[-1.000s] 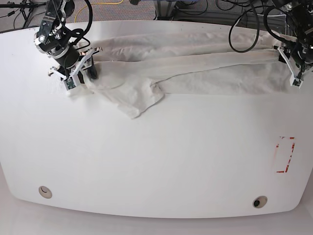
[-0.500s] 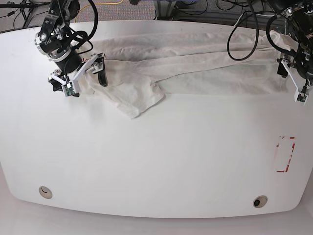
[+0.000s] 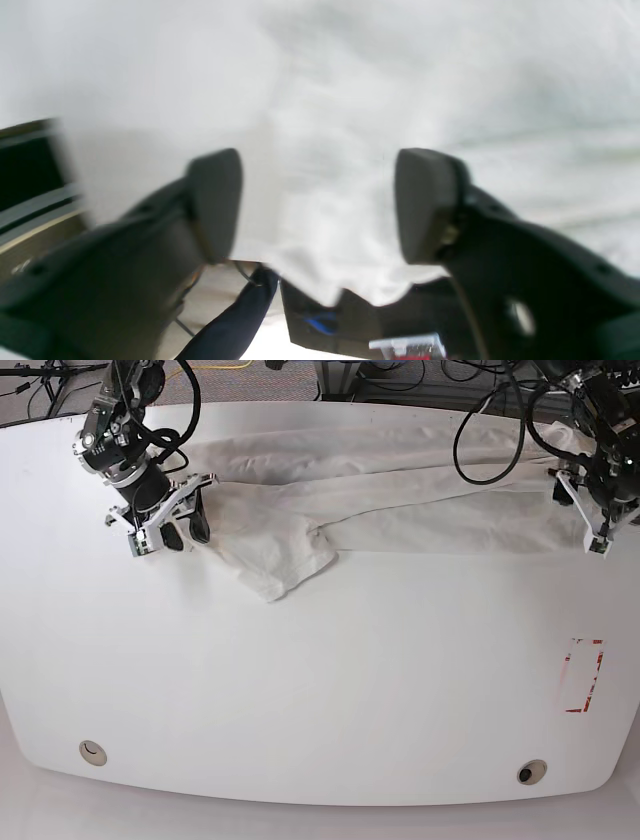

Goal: Fold the T-shirt properly
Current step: 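Lay the folded edge down and regrasp the fabric with both grippers, then pull the folded shirt with both grippers to straighten it along the table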

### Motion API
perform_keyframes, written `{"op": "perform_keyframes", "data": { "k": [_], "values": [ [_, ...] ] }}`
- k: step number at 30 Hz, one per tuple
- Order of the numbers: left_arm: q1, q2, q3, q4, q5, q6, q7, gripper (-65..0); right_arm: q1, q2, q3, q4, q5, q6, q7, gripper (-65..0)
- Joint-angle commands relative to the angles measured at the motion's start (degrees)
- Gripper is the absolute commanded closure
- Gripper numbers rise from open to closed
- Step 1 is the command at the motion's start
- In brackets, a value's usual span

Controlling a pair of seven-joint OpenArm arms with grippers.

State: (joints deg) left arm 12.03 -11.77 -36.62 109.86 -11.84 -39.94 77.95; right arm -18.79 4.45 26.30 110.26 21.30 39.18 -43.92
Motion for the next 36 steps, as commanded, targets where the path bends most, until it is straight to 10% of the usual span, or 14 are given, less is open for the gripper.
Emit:
{"op": "perform_keyframes", "data": {
  "k": [1,15,36],
  "values": [
    [2.5,-0.8,-0.3,-0.2,0.7,-0.1,-1.6,-38.1,-0.5,0.3,0.2,-1.6,0.9,0.3,1.2,-15.7],
    [5.5,-2.6,1.6,-15.9,0.7,-0.1,-13.0,-38.1,0.7,3.6,0.2,-20.6,-1.7,0.8,10.9,-11.6],
    [-8.1,-4.1,9.7,-25.0,0.7,-0.1,-11.7,-38.1,8.6,9.0,0.3,-25.0,-2.6,0.8,11.2,-14.4]
  ]
}}
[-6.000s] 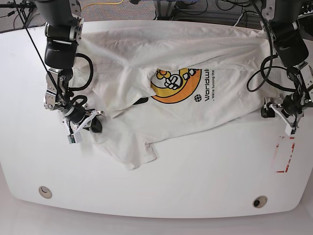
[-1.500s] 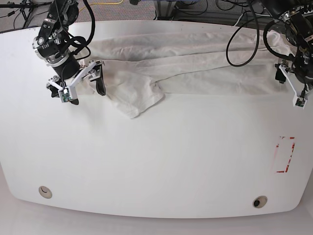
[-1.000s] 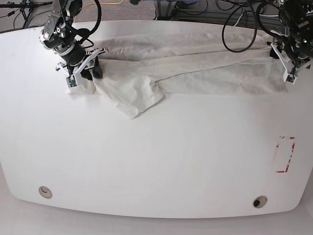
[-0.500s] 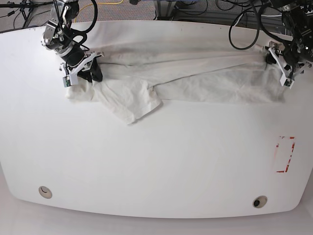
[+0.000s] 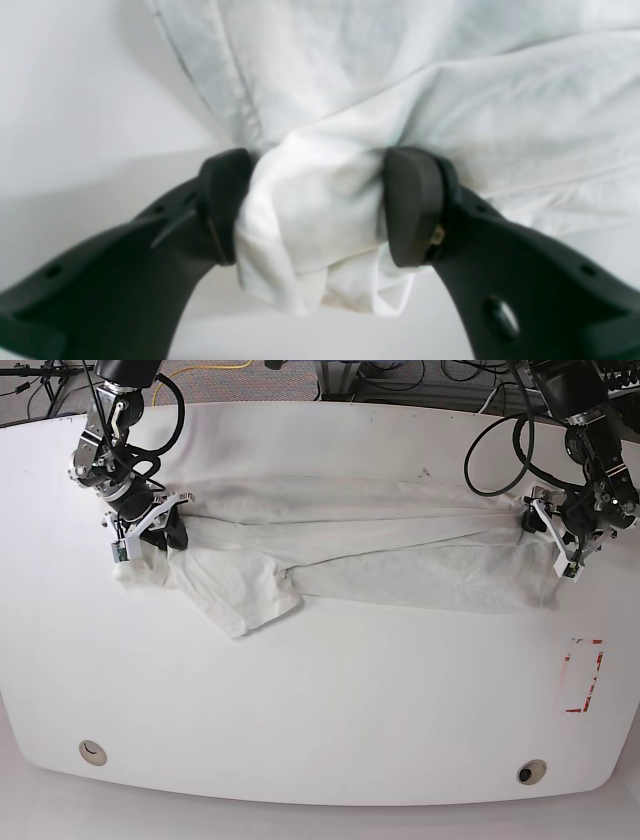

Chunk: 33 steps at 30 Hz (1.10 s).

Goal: Fold the T-shirt properly
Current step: 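Pull the folded shirt with both grippers to straighten it along the table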

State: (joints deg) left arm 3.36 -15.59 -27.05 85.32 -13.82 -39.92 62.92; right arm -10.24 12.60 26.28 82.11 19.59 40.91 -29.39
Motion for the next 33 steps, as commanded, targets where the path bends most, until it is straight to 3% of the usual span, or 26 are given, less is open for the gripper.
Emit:
{"op": "perform_keyframes", "data": {
  "k": [1,6,14,17,24,33],
  "values": [
    [0.6,-0.3,0.1,-0.4,2.7,-0.1,3.6,-38.2,0.1,0.9,0.3,4.7,-0.9,-0.9,-4.5,-16.8],
    [0.6,-0.4,-0.2,0.4,2.6,-0.1,4.7,-38.2,0.9,0.0,0.6,12.8,-0.9,-0.9,-10.0,-30.4],
    [1.2,-0.4,-1.9,9.3,2.4,-0.1,6.1,-38.2,3.4,-3.0,0.1,20.8,-1.1,-0.9,-14.5,-34.9],
    [1.3,-0.4,-3.1,11.4,2.4,-0.1,7.8,-38.2,6.1,-3.7,0.1,20.6,-1.4,-0.9,-16.2,-40.1],
    [1.0,-0.4,-5.0,15.1,2.4,-0.1,10.3,-38.3,13.7,-4.1,0.1,13.1,-1.8,-0.9,-17.5,-64.8],
    [1.0,-0.4,-5.1,16.6,2.4,-0.1,10.2,-38.3,21.8,-4.1,0.1,-1.7,-1.4,-0.9,-17.0,-61.4]
  ]
}}
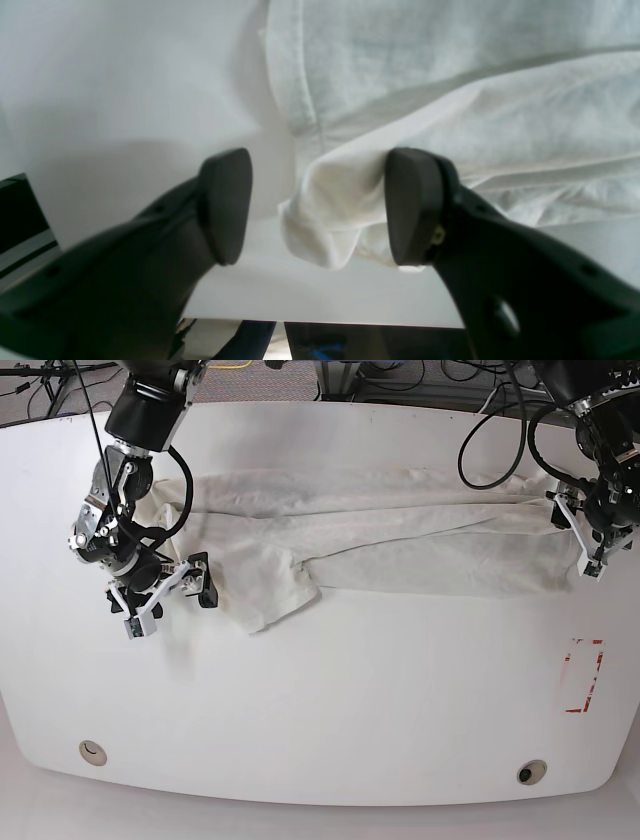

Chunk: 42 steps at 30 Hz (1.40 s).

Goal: Fold the T-shirt properly
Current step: 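Pull the folded shirt with both grippers to straighten it along the table, then grasp the hanging sleeve with the right gripper and fold it onto the shirt body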

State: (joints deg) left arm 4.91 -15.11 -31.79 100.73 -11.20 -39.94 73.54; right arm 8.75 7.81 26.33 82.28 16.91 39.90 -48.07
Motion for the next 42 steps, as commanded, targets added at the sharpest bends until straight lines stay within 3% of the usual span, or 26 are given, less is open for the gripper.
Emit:
{"op": "perform_keyframes", "data": {
  "k": [1,11,16,20,22,24,31,32,42],
  "values": [
    [-0.6,-0.9,-0.3,1.3,-0.2,-0.1,-0.4,-38.3,3.9,0.7,0.1,-4.0,1.3,0.1,2.2,-60.4],
    [-0.5,-0.9,-0.4,1.1,-0.2,-0.1,-0.6,-38.3,6.1,0.5,-6.6,-11.8,1.3,0.1,5.1,-59.1],
    [-0.5,-0.9,-0.4,1.1,-0.2,-0.1,-0.6,-38.3,6.1,-2.1,-7.6,-12.6,0.8,0.1,5.7,-59.0],
    [-0.5,-0.9,-0.4,1.1,-0.2,-0.1,-0.6,-38.3,5.9,-2.5,-7.7,-12.7,0.8,0.1,7.4,-56.4],
    [-0.5,-0.9,-0.4,1.1,-0.2,-0.1,-0.6,-38.3,5.9,-2.6,-7.8,-12.7,0.8,0.1,7.9,-51.4],
    [-0.5,-0.9,-0.4,1.1,-0.2,-0.1,-0.6,-38.3,5.9,-2.6,-7.8,-12.7,1.0,0.1,7.9,-42.0],
    [-0.5,-0.9,-0.4,1.0,-0.2,-0.1,-0.7,-38.3,6.1,-2.5,-7.9,-12.3,1.2,0.1,8.0,-2.4],
    [-0.5,-0.9,-0.4,0.9,-0.2,-0.1,-0.7,-38.3,6.1,-2.5,-7.9,-12.2,1.2,0.1,8.0,0.0],
    [-0.5,-0.8,-0.2,0.9,-0.2,-0.1,-0.7,-38.3,1.8,-3.6,-7.8,1.8,2.7,0.1,4.2,0.0]
  ]
}}
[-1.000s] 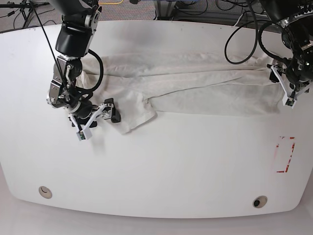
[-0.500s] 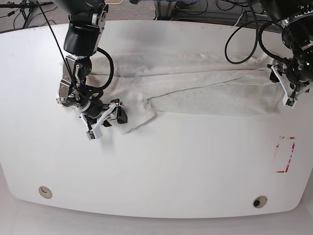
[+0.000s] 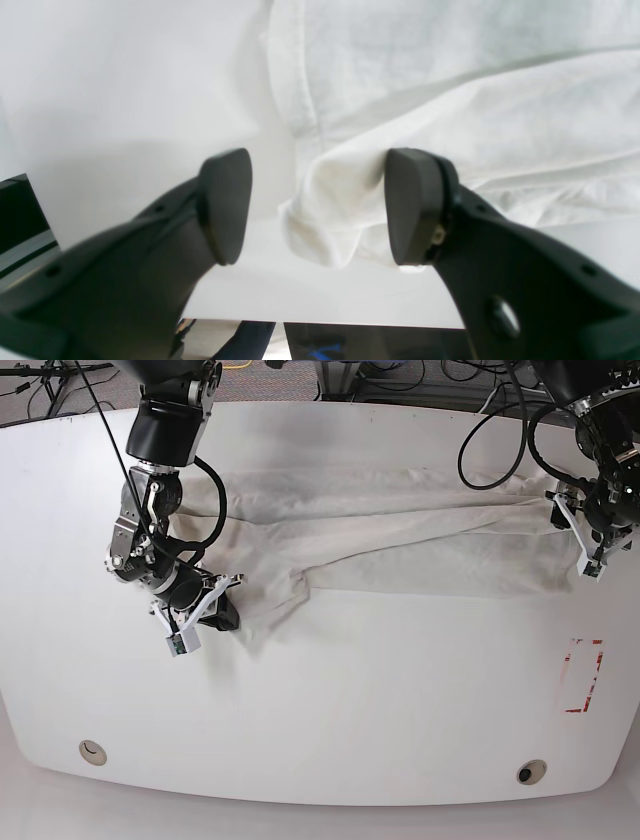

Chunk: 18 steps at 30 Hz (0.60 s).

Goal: Fold the T-shirt properly
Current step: 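Grasp the hanging sleeve with the right gripper and fold it onto the shirt body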

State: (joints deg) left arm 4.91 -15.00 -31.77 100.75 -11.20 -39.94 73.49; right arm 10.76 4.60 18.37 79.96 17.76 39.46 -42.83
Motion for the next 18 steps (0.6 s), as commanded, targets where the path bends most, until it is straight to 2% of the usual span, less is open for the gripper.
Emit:
{"op": "perform_keyframes", "data": {
  "k": [1,10,18],
  "values": [
    [-0.5,-1.0,-0.2,0.9,-0.2,-0.1,-0.7,-38.3,-1.0,-0.8,0.1,6.3,2.9,0.5,-2.4,0.0],
    [-0.5,-0.9,-0.1,0.8,-0.2,-0.1,-0.7,-38.3,-9.4,-1.0,0.0,20.5,12.7,0.5,-11.7,0.0],
    [-0.5,-0.9,0.9,0.8,-0.1,-0.1,-0.7,-38.3,-16.3,-1.0,0.0,24.0,21.8,0.5,-16.2,0.0]
  ]
}}
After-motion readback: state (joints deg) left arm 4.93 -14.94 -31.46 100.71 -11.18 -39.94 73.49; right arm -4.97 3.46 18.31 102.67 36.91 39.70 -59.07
